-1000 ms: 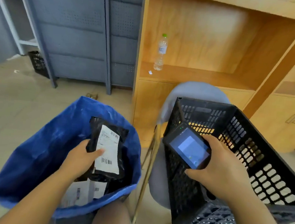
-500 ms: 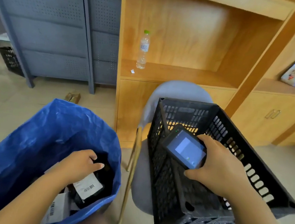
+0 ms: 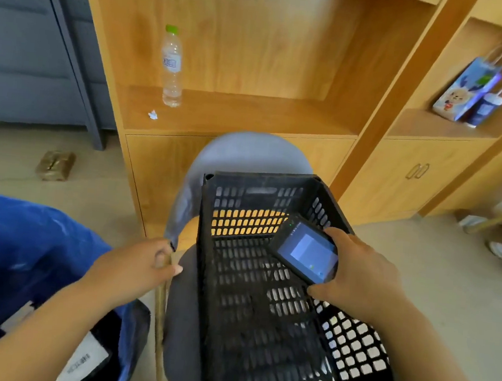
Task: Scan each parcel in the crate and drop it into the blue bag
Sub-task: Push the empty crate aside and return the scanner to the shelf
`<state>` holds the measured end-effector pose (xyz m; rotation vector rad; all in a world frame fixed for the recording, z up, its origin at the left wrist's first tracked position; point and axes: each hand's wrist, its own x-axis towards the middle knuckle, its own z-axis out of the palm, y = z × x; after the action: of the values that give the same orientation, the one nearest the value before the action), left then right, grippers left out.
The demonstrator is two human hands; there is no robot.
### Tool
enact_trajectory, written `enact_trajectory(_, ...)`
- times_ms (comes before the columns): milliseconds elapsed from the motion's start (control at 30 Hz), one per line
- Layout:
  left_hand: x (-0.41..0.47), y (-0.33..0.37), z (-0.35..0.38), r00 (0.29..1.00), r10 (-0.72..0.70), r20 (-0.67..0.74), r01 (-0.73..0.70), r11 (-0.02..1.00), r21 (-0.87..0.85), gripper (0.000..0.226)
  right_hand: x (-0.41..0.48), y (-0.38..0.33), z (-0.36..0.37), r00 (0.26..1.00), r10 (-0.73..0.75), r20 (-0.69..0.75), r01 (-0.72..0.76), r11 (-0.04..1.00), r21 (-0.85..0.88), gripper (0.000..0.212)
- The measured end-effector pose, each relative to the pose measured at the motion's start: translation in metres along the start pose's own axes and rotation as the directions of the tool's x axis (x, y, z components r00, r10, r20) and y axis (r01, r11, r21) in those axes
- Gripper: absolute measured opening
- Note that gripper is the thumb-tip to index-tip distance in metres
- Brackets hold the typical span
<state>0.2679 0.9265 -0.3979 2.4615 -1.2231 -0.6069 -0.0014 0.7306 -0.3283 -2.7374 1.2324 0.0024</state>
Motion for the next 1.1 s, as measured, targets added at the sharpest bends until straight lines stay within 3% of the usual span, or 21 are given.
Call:
enact_trajectory(267,0.013,0.064,-0.026,0.990,0.128,0.065,-0.135,0.986,0.102,0.034,0.015,0.014,-0.044,0.962,0.153,0.227,-0.157,0.988,0.000,0.082)
enact_trajectory(567,0.011,0.124,-0.044,0.963,0.162,0.216,-0.202,0.963,0.177,0.042,-0.008,0.051,-0.096,0.923,0.278,0.265,-0.298,0.954,0.036,0.067)
enact_trajectory(833,-0.006,0.212,-0.004,0.970,0.076,0.229,-0.136,0.956,0.259,0.041,-0.029,0.161,-0.105,0.906,0.275,0.322,-0.285,0.958,-0.017,0.062)
enact_trajectory(1100,-0.022,0.351,0.063,0.972,0.043,0.230,-0.106,0.958,0.266,0.037,-0.056,0.296,-0.135,0.894,0.319,0.313,-0.280,0.946,-0.164,0.067)
